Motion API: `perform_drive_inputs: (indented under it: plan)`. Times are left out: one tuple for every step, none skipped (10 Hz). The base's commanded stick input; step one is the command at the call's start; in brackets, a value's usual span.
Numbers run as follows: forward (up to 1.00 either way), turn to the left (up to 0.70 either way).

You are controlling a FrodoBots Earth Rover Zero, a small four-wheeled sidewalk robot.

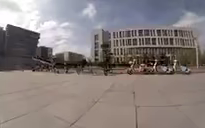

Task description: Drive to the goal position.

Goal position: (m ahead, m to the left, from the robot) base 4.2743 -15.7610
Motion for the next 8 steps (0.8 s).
perform_drive_inputs:
  plan:
    - [1.0, -0.4]
    - [1.0, -0.4]
    - [1.0, -0.4]
    - [1.0, -0.4]
    - [1.0, -0.4]
    - [1.0, -0.4]
    - [1.0, -0.4]
    - [1.0, -0.4]
